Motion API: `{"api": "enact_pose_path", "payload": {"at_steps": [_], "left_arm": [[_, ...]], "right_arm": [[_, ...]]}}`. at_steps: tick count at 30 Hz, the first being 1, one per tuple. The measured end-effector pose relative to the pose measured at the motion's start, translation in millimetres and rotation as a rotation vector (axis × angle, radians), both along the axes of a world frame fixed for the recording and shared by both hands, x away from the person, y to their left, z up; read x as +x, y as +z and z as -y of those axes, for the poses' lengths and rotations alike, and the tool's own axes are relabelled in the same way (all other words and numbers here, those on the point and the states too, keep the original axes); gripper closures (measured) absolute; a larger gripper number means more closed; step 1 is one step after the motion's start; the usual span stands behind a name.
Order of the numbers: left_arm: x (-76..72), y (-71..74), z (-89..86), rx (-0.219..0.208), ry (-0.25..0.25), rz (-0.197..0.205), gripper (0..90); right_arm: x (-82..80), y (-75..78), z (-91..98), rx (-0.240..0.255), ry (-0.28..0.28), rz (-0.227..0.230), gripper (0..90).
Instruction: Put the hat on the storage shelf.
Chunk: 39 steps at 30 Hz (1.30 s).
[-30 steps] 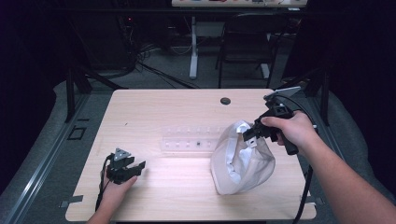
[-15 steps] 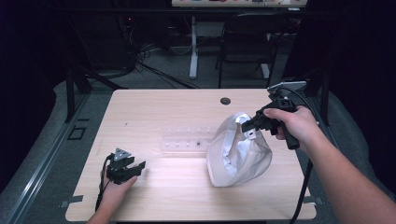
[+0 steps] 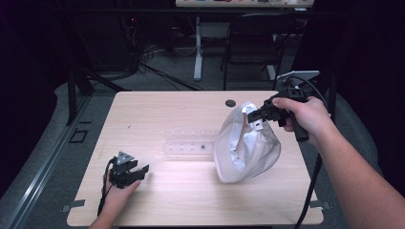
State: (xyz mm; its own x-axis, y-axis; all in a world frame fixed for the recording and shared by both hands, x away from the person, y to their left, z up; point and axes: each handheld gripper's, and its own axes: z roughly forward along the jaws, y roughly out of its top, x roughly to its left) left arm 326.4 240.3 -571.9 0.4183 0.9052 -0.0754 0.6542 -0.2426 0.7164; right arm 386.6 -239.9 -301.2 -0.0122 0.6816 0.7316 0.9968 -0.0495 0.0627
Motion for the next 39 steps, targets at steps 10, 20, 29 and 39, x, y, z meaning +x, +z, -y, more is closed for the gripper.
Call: {"api": "enact_pose_path", "payload": {"at_steps": [10,20,29,39], "left_arm": [[0.0,0.5,0.5,0.002,-0.011,-0.009,45.6],[0.3,-0.1,0.8,-0.002,-0.008,-0.001,45.6],[0.7,0.1,0.4,-0.001,-0.013,-0.010,45.6],[1.3,-0.7,0.8,-0.002,-0.013,-0.006,45.6]], "right_arm": [[10.1,13.2,-1.6,0.016,-0.034,0.038,81.0],[27.6,19.8,-9.8,0.026,-0.070,0.053,80.9],[43.2,17.6,-17.3,0.049,-0.121,0.061,80.9],[59.1,11.1,-29.4,0.042,-0.169,0.055,81.0]]}}
